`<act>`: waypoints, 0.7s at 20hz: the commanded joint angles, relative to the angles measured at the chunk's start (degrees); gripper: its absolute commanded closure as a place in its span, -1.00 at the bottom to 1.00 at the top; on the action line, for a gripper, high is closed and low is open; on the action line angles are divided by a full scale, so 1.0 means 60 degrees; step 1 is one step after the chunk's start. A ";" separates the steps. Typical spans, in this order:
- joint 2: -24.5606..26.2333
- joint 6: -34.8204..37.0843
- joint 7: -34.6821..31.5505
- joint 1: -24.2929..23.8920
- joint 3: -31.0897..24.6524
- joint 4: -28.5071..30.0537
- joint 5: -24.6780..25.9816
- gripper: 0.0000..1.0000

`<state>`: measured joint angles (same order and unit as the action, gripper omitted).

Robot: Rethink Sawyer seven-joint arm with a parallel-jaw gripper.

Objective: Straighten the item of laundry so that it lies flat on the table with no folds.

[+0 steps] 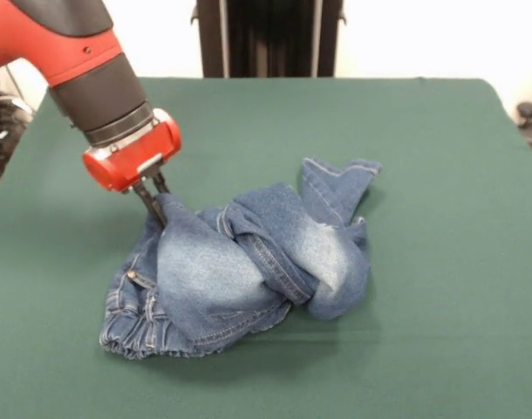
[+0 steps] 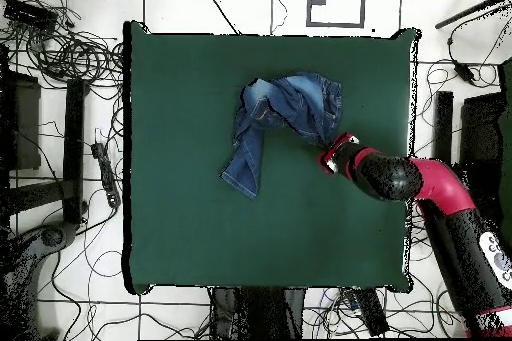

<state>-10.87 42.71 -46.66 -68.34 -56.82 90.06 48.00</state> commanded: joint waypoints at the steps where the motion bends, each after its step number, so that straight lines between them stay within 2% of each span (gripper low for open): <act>1: 0.0315 0.1168 0.3714 0.0584 -0.0184 -0.0963 -0.0159 1.00; 6: 0.0190 0.1507 0.4325 0.0694 0.0048 -0.1314 -0.0322 1.00; 10: 0.0572 0.1922 0.4888 0.0531 -0.0092 -0.1640 -0.0923 1.00; 14: 0.0725 0.1682 0.4788 0.0457 -0.0072 -0.1662 -0.1093 1.00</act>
<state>-9.24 45.80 -33.86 -68.12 -57.17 84.48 43.53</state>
